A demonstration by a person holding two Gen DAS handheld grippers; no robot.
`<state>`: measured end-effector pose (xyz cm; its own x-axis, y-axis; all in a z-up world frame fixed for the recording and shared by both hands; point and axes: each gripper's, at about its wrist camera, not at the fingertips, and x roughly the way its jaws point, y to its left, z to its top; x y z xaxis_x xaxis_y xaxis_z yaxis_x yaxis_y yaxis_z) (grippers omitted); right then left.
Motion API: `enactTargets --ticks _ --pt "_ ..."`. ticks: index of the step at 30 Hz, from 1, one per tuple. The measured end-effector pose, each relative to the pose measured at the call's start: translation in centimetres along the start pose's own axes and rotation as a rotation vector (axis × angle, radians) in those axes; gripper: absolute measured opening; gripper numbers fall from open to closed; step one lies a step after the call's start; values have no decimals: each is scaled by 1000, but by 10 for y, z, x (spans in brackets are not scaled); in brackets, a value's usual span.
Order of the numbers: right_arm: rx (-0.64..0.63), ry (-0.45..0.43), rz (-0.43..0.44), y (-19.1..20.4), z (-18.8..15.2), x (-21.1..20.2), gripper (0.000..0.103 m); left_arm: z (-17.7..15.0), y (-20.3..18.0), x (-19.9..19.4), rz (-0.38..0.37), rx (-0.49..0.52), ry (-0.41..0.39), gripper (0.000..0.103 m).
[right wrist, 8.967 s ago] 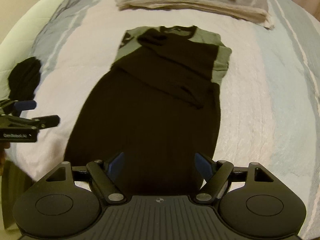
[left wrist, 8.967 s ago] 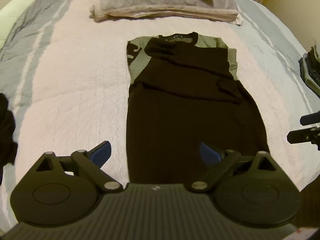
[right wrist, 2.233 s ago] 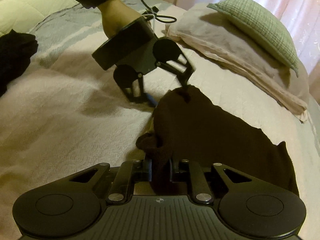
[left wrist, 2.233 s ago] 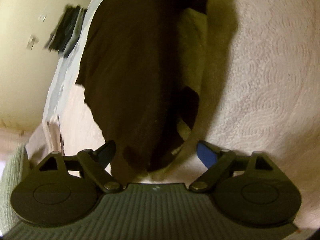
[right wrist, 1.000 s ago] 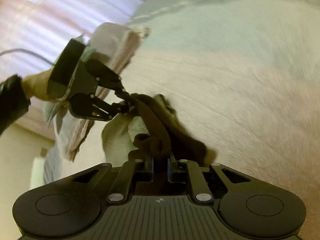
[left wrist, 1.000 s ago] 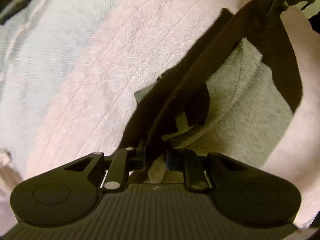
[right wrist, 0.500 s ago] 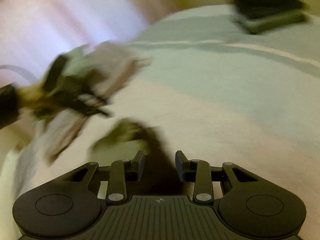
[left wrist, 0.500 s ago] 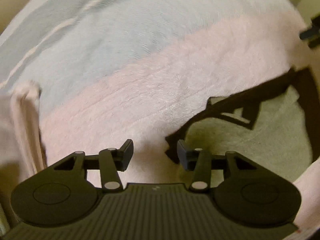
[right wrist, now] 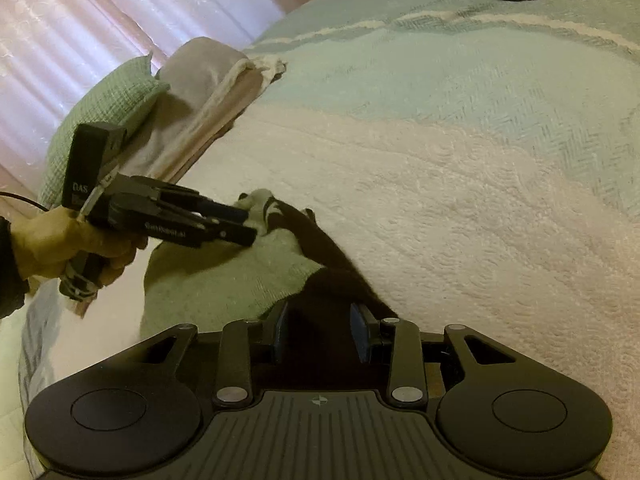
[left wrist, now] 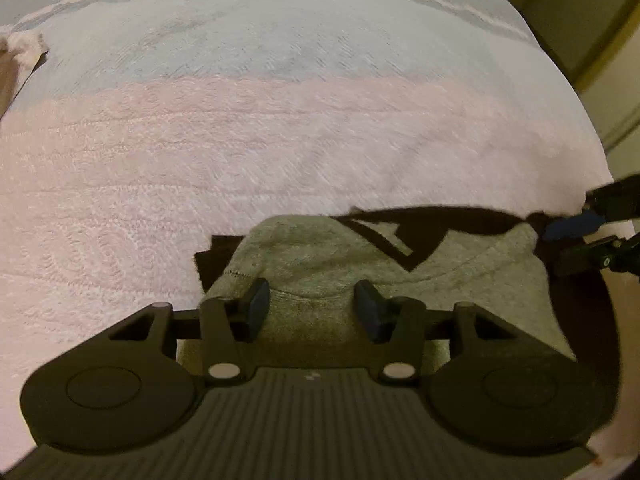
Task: Fold clothes
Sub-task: 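Open both grippers and move them to the ends of the folded sweater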
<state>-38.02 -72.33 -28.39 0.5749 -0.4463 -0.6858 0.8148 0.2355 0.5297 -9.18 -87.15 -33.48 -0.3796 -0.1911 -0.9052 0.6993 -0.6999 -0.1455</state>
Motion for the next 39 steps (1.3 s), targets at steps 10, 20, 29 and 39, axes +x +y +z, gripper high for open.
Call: enactTargets --ticks 10,20,29,39 --pt "-224 128 -79 119 -17 -44 55 -13 -8 -69 61 64 10 44" --pt "-192 311 -143 163 -42 -22 55 -78 -36 -130 157 182 60 46" --pt "-288 295 -206 194 -59 -5 55 -122 -60 -131 196 358 33 54" --pt "-1117 284 -414 230 -160 57 69 -194 -101 -89 370 983 -144 88"
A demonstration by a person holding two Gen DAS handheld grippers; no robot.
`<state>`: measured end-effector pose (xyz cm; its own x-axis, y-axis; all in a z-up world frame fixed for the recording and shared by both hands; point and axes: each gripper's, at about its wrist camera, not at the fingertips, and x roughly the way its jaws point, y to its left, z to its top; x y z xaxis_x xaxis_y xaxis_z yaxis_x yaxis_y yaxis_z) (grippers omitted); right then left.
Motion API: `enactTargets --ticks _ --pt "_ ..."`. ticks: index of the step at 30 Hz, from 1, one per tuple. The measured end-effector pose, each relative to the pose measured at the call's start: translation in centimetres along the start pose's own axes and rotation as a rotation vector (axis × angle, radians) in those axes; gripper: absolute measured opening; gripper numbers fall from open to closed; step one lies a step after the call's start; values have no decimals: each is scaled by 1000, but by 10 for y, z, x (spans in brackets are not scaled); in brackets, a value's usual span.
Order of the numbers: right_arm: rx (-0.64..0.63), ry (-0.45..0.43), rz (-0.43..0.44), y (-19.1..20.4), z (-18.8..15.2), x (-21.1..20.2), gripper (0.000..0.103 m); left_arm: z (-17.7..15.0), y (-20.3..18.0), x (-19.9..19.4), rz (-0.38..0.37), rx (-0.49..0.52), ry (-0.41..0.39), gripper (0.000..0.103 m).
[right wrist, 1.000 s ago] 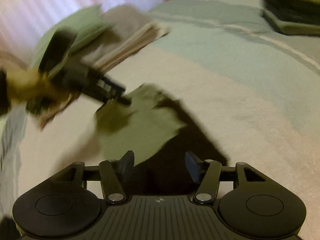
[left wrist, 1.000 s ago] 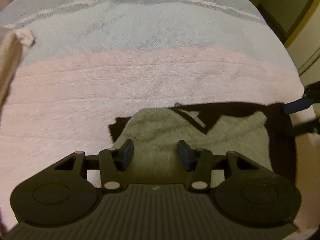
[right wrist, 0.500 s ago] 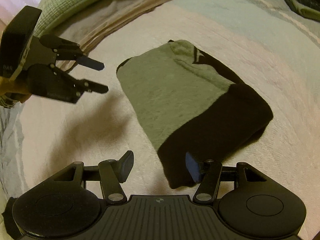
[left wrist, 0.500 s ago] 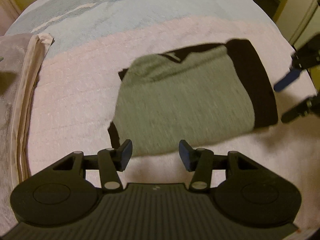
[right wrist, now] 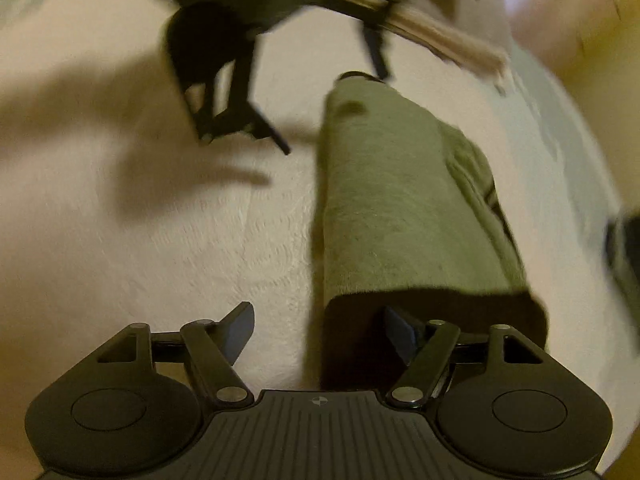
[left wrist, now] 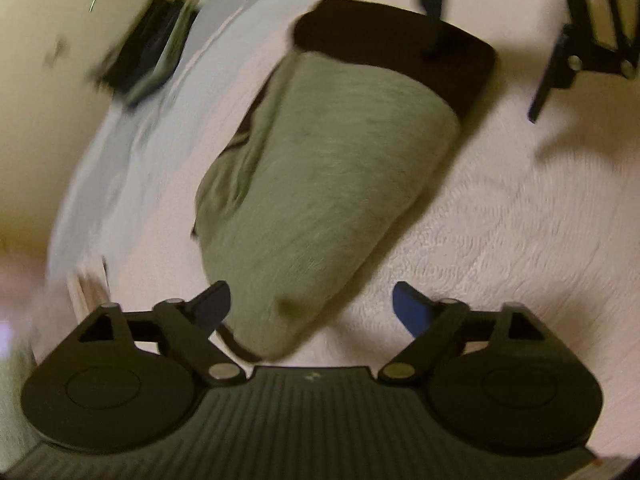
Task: Fold clothes
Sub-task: 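Open both grippers and move them to the ends of the folded sweater, then grasp the folded sweater ends with both grippers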
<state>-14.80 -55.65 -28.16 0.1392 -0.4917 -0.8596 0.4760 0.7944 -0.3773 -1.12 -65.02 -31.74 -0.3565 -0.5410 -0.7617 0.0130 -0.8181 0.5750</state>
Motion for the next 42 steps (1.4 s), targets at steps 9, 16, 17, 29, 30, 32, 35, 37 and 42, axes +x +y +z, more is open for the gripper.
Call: enactTargets --ticks 9,16,17,29,30,32,35,37,42 --pt "-262 6 -229 15 -21 36 69 -13 -25 47 68 220 -28 88" --pt "-164 -9 -151 -22 -35 19 46 -10 -20 69 100 295 -53 87" --pt "-146 -15 -131 -25 -33 14 42 -10 -20 71 105 315 -56 87" --pt "-126 -33 -59 -93 -72 -22 41 41 -3 46 -28 166 3 39" --pt "-145 -24 -72 -85 -76 -19 49 46 -4 45 -42 151 7 37" --pt "-170 -19 -135 -63 -81 -15 59 53 -4 46 -68 123 18 36" --pt "-214 -62 -224 -33 -80 -16 68 51 0 50 -89 74 31 35" --pt "-253 -98 -246 -13 -74 -12 76 48 5 49 -107 16 34 35" --pt "-311 -46 -339 -13 -63 21 71 53 25 47 -139 -87 29 35"
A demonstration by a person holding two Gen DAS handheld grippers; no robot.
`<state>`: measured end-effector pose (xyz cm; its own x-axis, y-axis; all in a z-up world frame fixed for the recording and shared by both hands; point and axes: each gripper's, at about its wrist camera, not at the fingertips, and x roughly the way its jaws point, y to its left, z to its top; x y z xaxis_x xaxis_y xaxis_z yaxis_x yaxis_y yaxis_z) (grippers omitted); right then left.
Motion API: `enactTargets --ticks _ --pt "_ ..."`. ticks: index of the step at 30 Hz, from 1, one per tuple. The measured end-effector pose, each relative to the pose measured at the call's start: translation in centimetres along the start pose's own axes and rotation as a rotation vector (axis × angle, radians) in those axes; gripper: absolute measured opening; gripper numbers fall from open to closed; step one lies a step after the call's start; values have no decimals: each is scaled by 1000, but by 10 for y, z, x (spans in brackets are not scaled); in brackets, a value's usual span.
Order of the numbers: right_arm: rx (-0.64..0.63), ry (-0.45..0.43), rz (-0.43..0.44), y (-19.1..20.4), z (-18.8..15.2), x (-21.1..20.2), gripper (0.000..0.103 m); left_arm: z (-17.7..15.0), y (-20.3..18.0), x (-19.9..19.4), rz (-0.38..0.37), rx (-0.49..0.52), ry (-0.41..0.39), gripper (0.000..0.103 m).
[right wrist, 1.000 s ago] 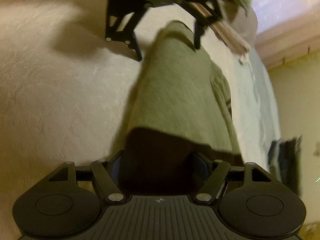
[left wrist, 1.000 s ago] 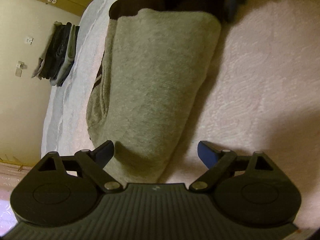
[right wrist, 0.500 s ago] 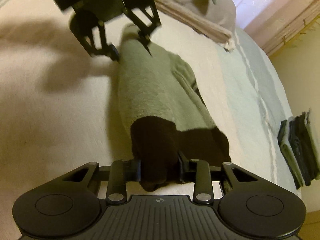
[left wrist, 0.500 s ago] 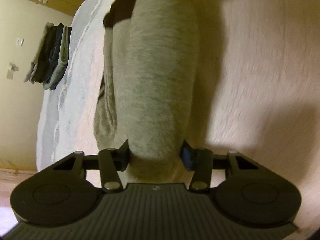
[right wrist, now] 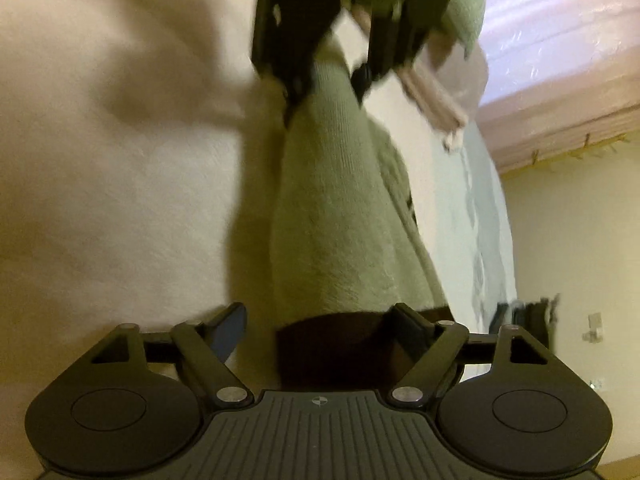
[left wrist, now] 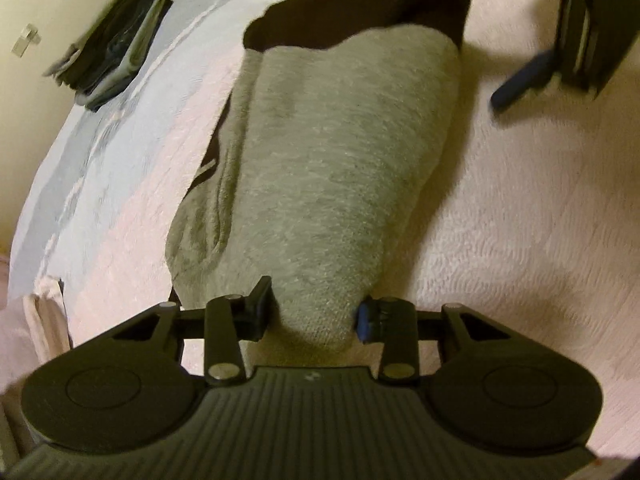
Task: Fold clothes
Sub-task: 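Grasp the folded sweater ends with both grippers, then carry the folded sweater with both grippers onto the stack of folded clothes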
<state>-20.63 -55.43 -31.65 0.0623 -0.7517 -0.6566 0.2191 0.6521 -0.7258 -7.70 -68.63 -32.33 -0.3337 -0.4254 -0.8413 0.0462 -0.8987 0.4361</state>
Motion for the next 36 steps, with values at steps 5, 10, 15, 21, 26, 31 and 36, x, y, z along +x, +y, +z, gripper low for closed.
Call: enactTargets --ticks 5,10,15,21,26,31,36 --pt "127 -12 131 -49 -9 1 29 2 -6 -7 13 -10 -4 35" --pt "174 -25 193 -83 -9 -17 24 2 -36 -8 185 68 -11 63" --pt "167 -23 254 -103 -14 -33 23 12 -52 -3 263 137 19 50" --pt "162 3 372 -137 -35 -75 22 43 -54 -32 173 85 26 35" --pt "259 43 591 -176 -54 -111 22 78 -37 -78 -20 -46 32 34" --pt "274 44 695 -212 -74 -142 22 114 -27 -118 -217 -73 58 34" --pt "274 9 748 -251 -104 -163 22 154 -13 -143 -288 -117 77 34"
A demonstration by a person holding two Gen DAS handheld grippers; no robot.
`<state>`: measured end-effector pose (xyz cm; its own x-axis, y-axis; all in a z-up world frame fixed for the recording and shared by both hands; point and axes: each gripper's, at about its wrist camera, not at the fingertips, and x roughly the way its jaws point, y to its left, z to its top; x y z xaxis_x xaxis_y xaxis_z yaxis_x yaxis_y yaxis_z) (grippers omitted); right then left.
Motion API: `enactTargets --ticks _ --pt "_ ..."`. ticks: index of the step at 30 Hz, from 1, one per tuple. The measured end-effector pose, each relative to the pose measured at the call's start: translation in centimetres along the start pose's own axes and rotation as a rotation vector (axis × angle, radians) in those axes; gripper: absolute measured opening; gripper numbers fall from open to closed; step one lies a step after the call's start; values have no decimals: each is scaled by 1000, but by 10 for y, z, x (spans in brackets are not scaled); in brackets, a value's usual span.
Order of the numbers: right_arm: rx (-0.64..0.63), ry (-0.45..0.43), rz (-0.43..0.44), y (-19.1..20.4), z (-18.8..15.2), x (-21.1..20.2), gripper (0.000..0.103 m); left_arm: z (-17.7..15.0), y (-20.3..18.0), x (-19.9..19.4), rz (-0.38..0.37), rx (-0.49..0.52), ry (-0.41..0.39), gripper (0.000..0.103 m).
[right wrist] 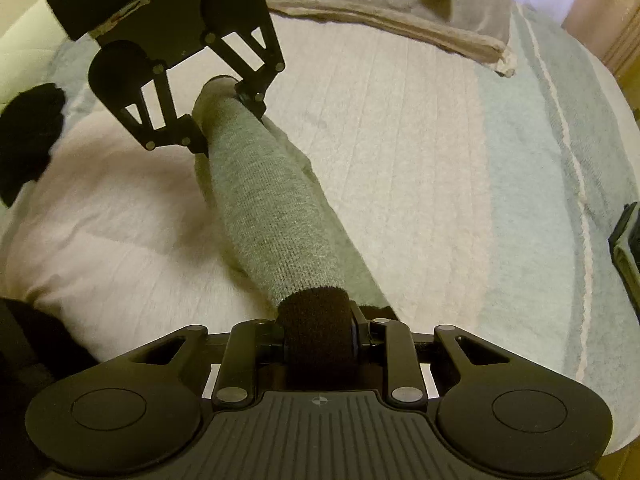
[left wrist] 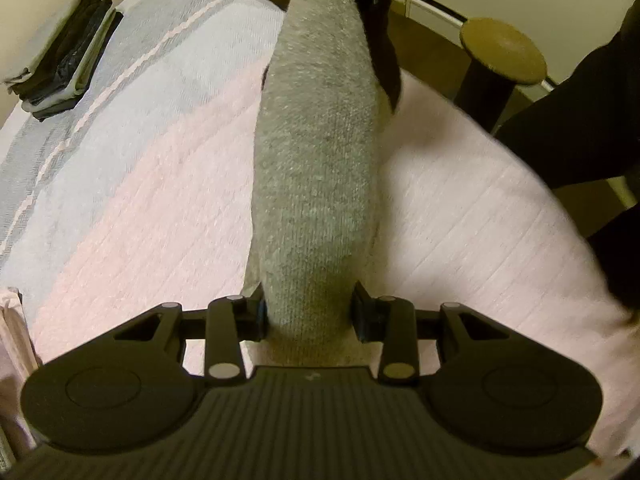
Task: Fold clothes
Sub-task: 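Carry the folded sweater with both grippers onto the stack of folded clothes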
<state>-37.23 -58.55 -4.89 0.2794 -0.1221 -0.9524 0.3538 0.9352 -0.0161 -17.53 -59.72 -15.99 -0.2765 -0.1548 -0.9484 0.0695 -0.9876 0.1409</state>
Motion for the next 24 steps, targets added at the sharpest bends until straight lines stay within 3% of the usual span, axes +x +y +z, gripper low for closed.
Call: enactTargets --ticks 5,13,20,24 --pt "-46 -46 32 -44 -37 -40 22 57 23 -17 -17 -12 36 34" --pt "-111 -101 0 -165 -108 -109 22 195 77 -16 38 -35 79 33" --pt "-119 -87 -65 -262 -150 -168 22 313 143 -11 64 -12 58 33" --pt "-125 -79 -102 -327 -156 -193 22 358 190 -5 74 5 22 33"
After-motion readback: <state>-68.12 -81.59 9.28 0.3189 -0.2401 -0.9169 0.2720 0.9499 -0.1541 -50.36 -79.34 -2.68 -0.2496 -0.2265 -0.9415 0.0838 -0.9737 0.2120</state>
